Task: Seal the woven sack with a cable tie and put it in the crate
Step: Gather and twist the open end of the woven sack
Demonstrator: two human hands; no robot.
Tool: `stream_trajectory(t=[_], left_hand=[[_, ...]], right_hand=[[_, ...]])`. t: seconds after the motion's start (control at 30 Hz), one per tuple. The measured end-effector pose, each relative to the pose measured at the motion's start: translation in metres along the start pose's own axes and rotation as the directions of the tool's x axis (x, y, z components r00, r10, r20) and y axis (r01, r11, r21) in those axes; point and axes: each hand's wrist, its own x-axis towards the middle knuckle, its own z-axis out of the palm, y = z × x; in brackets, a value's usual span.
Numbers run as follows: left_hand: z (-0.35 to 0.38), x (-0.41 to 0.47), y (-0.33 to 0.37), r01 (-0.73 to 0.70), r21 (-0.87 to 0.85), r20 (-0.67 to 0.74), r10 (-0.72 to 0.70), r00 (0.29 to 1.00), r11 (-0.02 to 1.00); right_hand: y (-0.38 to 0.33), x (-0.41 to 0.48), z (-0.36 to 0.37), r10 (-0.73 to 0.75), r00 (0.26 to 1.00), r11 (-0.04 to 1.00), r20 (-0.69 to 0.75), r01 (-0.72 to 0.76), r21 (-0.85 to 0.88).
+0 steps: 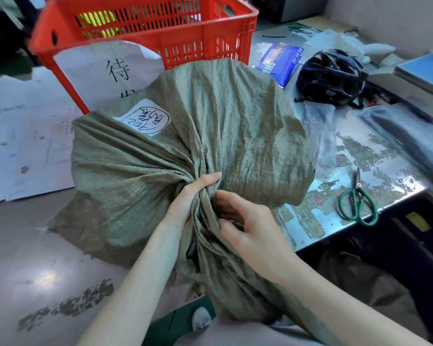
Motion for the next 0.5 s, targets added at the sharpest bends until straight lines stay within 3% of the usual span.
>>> stream_trajectory(t=[0.27, 0.4, 0.5], left_hand=[[-0.008, 0.003, -0.008, 0.032, -0.065, -0.068, -0.036, 0.997, 0.997], [-0.004, 0.006, -0.008, -0.042, -0.092, -0.047, 0.038, 0.998, 0.995], [-0.004, 0.007, -0.007, -0.138, -0.086, -0.107, 0.129, 0.986, 0.987]], right_hand=[[-0.001, -0.001, -0.026, 0.11, 0.992, 0.994, 0.055, -0.109, -0.012], [-0.006, -0.003, -0.036, 0.058, 0.996, 0.998, -0.074, -0.059, -0.02], [-0.006, -0.005, -0.039, -0.003, 0.973, 0.999, -0.23, -0.008, -0.046]])
